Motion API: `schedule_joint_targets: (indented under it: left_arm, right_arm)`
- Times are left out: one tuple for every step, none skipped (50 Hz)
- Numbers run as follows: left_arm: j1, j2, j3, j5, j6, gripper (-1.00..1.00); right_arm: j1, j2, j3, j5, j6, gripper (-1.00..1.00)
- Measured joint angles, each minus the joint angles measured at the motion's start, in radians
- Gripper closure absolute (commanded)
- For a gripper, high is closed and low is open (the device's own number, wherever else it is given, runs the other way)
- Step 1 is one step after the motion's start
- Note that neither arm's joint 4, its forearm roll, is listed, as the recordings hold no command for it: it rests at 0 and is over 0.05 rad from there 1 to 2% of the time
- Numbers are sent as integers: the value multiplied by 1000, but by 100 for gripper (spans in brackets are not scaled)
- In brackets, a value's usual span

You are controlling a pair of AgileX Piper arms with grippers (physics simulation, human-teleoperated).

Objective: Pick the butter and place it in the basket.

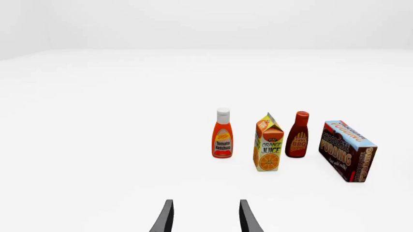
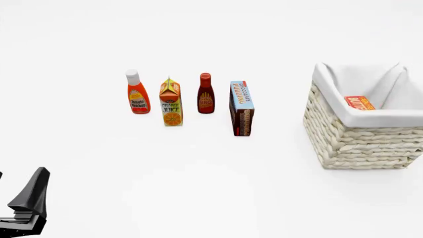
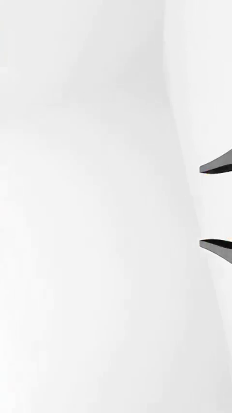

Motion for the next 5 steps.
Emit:
schedule_joint_targets:
  left_arm:
    - [0, 0, 0, 0, 0, -100]
    - [0, 0, 0, 0, 0, -100]
    - [0, 0, 0, 0, 0, -100]
    - [0, 0, 0, 0, 0, -100]
    - [0, 0, 0, 0, 0, -100]
  right_arm:
    - [16, -52, 37, -18, -1, -100]
    - [37, -87, 65, -35, -5, -100]
    - [54, -111, 88, -50, -4, -100]
    - [59, -123, 104, -60, 10, -100]
    - [66, -136, 121, -73, 21, -100]
